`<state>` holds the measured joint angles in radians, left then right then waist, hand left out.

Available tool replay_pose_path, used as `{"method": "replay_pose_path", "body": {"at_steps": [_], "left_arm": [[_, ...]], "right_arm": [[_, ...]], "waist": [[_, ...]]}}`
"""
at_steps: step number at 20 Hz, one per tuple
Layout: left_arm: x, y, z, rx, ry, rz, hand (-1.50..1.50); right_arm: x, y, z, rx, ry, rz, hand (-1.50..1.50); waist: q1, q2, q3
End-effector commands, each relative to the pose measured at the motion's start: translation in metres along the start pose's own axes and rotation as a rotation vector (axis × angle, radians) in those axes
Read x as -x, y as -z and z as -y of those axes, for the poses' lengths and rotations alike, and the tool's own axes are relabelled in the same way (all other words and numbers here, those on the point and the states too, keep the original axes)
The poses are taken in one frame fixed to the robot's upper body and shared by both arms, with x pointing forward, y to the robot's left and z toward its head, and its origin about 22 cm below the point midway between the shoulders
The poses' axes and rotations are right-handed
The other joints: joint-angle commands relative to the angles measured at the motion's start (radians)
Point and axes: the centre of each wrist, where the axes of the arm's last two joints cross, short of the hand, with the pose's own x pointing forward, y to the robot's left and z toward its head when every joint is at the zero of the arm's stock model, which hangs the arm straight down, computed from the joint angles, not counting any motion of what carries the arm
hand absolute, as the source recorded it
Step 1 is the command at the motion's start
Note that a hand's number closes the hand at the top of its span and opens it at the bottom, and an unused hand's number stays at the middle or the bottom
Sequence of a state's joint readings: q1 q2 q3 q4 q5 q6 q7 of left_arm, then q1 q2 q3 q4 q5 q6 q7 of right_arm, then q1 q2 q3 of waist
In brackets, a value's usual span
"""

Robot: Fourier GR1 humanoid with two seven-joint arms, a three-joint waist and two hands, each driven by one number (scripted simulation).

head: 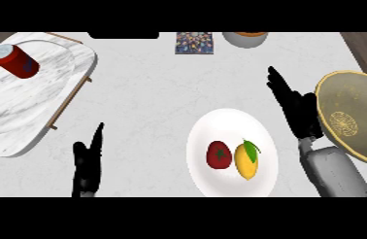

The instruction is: Pick the lemon from the plate and place it in the bowl

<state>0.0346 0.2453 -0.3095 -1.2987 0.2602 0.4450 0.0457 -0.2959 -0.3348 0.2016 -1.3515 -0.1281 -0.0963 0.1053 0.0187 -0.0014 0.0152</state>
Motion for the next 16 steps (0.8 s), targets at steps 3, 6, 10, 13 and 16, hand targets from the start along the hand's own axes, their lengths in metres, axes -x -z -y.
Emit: {"method": "replay_pose_path", "body": {"at_steps": [3,6,10,13,16], "left_arm": [[-0.083,0.010,-0.019,0.052,0.116,0.211,0.00],[-0.119,-0.007,0.014,0.205,0.142,0.331,0.00],[-0.146,-0.003,-0.010,0.088,0.178,0.464,0.00],[-0.153,0.004,-0.023,0.037,0.201,0.500,0.00],[-0.165,0.016,-0.034,0.001,0.201,0.519,0.00]], "right_arm": [[-0.010,0.005,-0.006,-0.257,0.193,0.148,1.50],[-0.026,0.007,-0.028,-0.425,0.320,0.277,1.50],[0.009,-0.007,0.047,-0.110,0.283,0.341,-1.50],[0.012,-0.016,0.073,-0.316,0.293,0.515,-1.50],[0.012,-0.021,0.104,-0.422,0.133,0.584,-1.50]], "waist": [[0.034,-0.007,-0.004],[0.062,-0.032,0.012],[-0.005,-0.003,-0.002],[-0.013,0.004,-0.007],[-0.017,0.011,-0.012]]}}
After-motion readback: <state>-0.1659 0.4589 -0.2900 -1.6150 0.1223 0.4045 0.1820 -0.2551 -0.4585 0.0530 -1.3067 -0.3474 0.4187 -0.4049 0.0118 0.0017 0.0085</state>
